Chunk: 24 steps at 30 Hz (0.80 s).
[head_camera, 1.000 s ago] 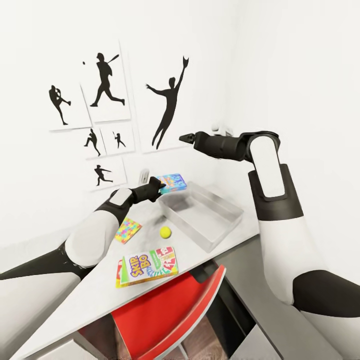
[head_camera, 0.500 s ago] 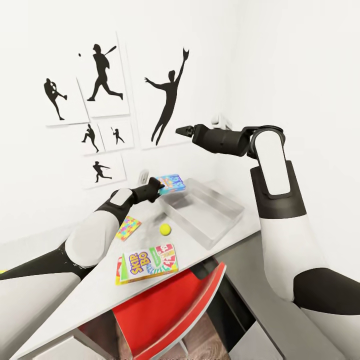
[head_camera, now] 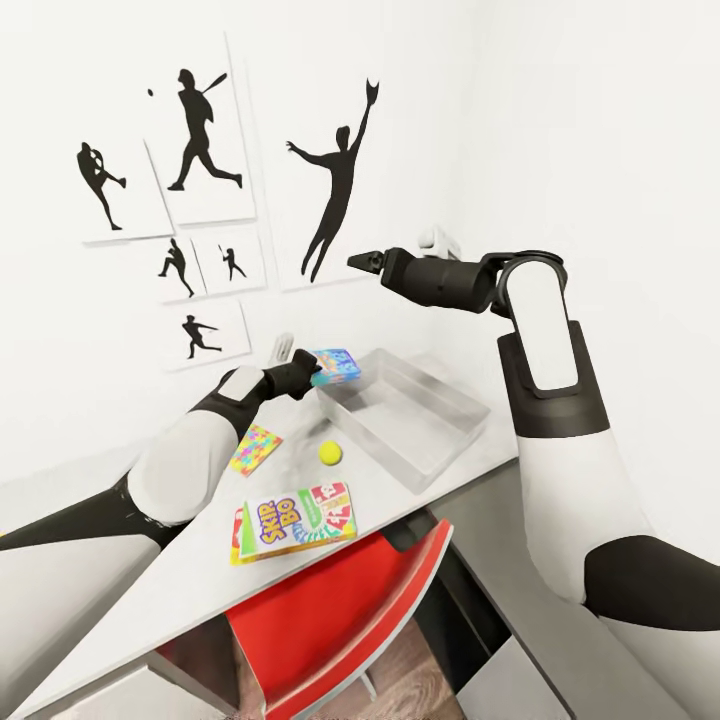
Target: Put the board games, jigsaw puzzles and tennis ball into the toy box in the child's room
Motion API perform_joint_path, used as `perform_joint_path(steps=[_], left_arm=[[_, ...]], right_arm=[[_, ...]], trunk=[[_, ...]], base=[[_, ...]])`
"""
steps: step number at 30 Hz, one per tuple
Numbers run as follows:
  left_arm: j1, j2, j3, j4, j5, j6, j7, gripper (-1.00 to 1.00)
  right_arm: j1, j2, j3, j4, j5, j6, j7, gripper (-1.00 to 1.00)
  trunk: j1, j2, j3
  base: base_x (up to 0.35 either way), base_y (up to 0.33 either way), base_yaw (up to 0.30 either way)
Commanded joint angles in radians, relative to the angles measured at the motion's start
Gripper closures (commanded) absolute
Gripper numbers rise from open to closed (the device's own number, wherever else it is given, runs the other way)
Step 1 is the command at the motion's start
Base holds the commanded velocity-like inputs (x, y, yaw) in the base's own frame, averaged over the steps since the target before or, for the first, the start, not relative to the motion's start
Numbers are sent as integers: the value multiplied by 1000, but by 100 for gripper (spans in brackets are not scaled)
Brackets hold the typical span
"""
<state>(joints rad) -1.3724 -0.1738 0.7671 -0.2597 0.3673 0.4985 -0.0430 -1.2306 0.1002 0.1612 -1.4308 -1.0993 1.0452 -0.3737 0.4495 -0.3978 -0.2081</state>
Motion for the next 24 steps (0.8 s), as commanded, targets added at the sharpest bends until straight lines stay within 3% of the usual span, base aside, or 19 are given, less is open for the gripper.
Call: perform_joint_path(steps=[1,7,24], left_arm=[[-3,-1,6,-2,-2,7,1,100],[-13,-1,5,-1,-2,11,0,100],[-24,-1,3,39,-2,23,-25,100]], right_arm=[[-1,1,3,-1,-10,2,-11,-100],[-1,1,23,0,-10,2,-11,-100],[-1,2,26,0,-10,2,-10,-100]], trunk=[[1,-2,-4],[1,-2,-14],[1,-2,-42]], base=[[0,0,0],[0,0,0],[0,0,0]])
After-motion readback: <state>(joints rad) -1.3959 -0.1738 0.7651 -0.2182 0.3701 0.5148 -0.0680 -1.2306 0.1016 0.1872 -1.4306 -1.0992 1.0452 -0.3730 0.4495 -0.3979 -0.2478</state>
